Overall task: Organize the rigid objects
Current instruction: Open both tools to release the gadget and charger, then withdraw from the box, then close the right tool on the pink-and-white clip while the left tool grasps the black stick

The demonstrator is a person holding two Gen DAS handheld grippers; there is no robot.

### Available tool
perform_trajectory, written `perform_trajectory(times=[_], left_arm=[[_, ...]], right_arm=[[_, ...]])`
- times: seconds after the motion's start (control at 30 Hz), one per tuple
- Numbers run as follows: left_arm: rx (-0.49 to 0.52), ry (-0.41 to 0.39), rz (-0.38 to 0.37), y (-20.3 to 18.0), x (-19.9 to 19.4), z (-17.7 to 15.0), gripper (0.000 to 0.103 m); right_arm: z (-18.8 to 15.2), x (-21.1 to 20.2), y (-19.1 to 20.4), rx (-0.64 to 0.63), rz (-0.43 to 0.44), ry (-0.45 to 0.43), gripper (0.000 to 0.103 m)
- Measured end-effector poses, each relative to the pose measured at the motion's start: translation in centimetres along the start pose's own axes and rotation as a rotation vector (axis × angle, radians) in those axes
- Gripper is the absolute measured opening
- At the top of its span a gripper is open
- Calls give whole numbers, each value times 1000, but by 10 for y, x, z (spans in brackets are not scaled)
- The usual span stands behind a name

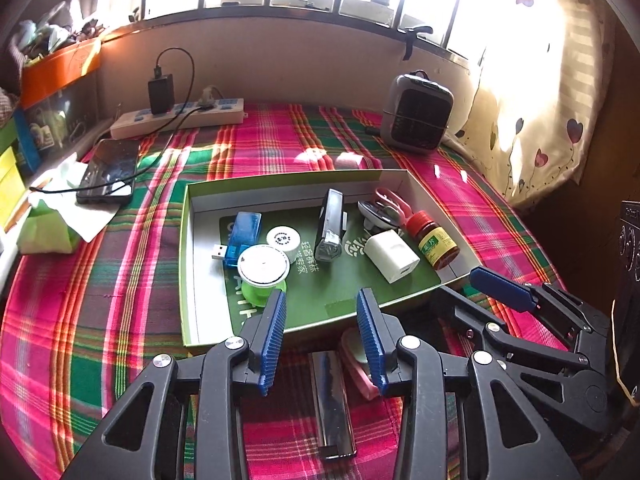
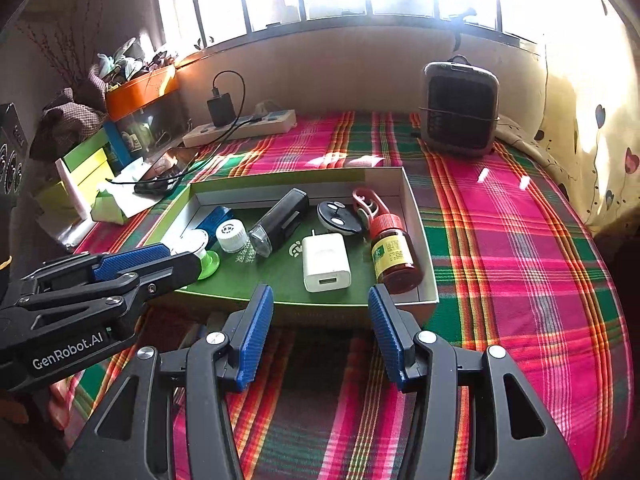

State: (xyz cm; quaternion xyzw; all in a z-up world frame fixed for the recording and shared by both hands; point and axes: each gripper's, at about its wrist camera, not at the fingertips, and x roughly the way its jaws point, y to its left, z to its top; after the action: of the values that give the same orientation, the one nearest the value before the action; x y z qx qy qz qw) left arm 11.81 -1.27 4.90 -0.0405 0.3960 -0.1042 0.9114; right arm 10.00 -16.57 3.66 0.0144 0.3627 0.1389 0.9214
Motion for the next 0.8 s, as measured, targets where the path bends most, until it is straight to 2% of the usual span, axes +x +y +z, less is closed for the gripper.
perform_trajectory(times=[0.27, 0.5, 0.8], left_arm=[[-60, 2, -3, 18, -13, -24, 36], [-124, 29, 6, 42, -16, -42, 36], [-140, 43, -7, 51, -16, -52, 36]], right_arm=[[-11, -17, 4, -9, -1, -12, 51], [-19, -10, 17, -35, 55, 33, 51], [-24, 12, 42, -90, 108, 108, 51]])
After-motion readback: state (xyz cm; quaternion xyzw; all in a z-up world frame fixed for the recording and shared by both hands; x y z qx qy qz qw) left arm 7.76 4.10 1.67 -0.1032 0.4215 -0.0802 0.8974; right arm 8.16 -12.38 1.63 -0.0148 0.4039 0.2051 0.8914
